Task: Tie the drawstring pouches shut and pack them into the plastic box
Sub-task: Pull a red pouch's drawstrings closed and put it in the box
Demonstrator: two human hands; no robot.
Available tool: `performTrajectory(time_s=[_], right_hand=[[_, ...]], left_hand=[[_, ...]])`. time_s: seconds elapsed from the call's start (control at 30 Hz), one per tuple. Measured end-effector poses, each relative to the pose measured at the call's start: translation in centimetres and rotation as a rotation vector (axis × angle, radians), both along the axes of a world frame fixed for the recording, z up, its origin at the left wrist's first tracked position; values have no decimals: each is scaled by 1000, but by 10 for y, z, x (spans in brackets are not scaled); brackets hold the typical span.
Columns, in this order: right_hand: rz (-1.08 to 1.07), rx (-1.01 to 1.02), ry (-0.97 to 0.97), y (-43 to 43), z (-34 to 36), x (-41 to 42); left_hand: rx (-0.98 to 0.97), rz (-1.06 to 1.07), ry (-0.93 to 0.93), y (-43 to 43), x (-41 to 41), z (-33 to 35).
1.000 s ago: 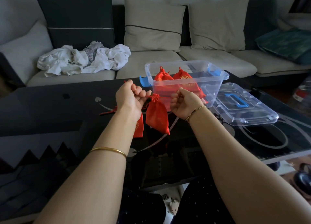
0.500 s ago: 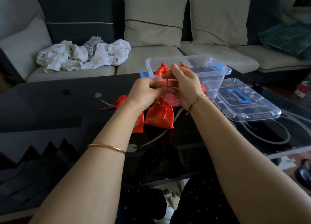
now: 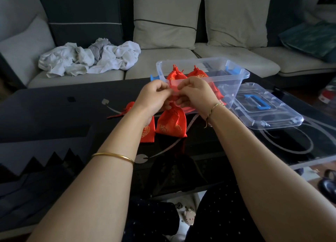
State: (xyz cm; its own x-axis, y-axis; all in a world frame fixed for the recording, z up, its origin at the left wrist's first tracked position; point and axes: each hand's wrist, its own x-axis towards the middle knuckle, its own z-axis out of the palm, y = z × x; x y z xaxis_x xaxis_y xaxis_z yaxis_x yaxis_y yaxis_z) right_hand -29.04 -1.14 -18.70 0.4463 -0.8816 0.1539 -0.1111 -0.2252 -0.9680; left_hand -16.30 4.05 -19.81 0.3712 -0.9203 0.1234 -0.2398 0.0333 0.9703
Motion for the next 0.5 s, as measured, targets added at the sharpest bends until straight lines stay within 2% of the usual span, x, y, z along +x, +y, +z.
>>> performTrajectory(time_s=[0.23,0.5], right_hand=[[2,-328,217,5,-5,-7],[-50,-491,248,8,-4,-4]], left_hand=[[-11,75,62,-1,-4,-1],[-13,186,69,0,-9,4]])
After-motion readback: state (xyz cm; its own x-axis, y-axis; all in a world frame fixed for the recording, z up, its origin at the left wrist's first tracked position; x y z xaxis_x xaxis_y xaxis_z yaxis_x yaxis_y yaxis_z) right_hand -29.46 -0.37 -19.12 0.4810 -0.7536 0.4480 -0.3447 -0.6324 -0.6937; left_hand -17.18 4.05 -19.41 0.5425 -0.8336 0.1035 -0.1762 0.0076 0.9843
